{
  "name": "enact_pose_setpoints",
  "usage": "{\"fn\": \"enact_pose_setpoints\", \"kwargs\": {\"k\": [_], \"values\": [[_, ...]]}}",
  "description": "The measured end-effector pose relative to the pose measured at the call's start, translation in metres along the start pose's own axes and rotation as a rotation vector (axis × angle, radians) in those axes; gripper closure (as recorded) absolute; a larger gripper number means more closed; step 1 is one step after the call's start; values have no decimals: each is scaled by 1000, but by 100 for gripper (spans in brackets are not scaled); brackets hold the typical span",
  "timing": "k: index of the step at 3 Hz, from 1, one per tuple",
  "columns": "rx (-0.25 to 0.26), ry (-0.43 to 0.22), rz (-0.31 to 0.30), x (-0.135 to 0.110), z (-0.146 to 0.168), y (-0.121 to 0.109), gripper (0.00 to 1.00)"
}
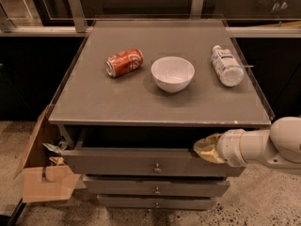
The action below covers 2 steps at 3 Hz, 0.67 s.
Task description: Open top drawer
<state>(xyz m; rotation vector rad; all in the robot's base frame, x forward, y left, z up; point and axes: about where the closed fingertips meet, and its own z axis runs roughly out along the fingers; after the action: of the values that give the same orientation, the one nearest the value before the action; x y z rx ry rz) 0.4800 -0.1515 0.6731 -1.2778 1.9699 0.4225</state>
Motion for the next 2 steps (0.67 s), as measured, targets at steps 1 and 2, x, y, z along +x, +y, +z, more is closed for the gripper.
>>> {"fn": "enact_pose_setpoints", "kwargs": {"k": [1, 2], "values": [[15, 5, -6, -4, 3, -7, 100], [15, 5, -6, -4, 3, -7, 100]]}}
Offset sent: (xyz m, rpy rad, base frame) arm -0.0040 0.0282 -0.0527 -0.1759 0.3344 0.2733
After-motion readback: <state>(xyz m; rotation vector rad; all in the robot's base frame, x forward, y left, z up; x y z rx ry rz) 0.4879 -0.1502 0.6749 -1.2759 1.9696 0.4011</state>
